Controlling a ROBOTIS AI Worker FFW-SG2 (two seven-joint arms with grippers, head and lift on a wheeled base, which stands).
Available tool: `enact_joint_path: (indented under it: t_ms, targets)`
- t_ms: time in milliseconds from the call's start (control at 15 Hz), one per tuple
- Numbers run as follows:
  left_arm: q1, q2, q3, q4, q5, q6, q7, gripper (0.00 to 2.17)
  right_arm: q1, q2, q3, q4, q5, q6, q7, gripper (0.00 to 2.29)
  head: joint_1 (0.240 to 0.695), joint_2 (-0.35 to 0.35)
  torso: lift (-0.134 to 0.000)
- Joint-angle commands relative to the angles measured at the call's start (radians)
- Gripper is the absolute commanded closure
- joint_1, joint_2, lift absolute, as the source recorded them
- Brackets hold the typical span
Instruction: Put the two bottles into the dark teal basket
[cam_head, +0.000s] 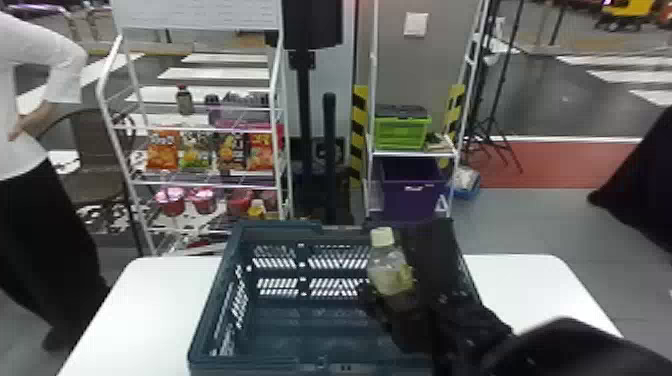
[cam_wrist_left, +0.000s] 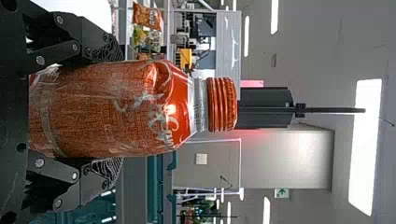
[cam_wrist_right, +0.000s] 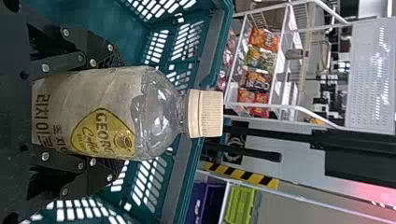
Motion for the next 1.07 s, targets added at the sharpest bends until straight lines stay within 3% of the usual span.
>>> enact_joint_path:
  t_ms: [0,333,800,867,933,1000]
  targets:
    - [-0.015,0.004,0.015,0.023,0.011,0.0,-0.001,2.03,-0.101,0.033,0.016,0.156,-0.033,0.043,0.0,2.01,0.499,0.0,0.0]
    - [-0.045,0.008,0.024,0.04,0.031,0.009,-0.003,2.03,-0.268,0.033,0.028,0.418,-0.099,0.061,-0.004,2.01,0.499,0.0,0.0]
    - [-0.061,0.019,0.036,0.043,0.052,0.049,-0.003,2.03,-0.38,0.033,0.031,0.534,-0.131,0.23,-0.014,1.99,0.499,0.0,0.0]
    - [-0.063,0.02,0.038,0.041,0.055,0.055,-0.003,2.03,-0.383,0.033,0.031,0.54,-0.133,0.239,-0.014,1.85,0.499,0.0,0.0]
    - [-0.061,0.022,0.038,0.04,0.055,0.055,-0.003,2.03,-0.385,0.033,0.031,0.543,-0.146,0.236,-0.014,1.47,0.499,0.0,0.0]
    - [-0.061,0.024,0.038,0.04,0.057,0.058,-0.003,2.03,-0.385,0.033,0.031,0.543,-0.151,0.236,-0.014,0.71,0.499,0.0,0.0]
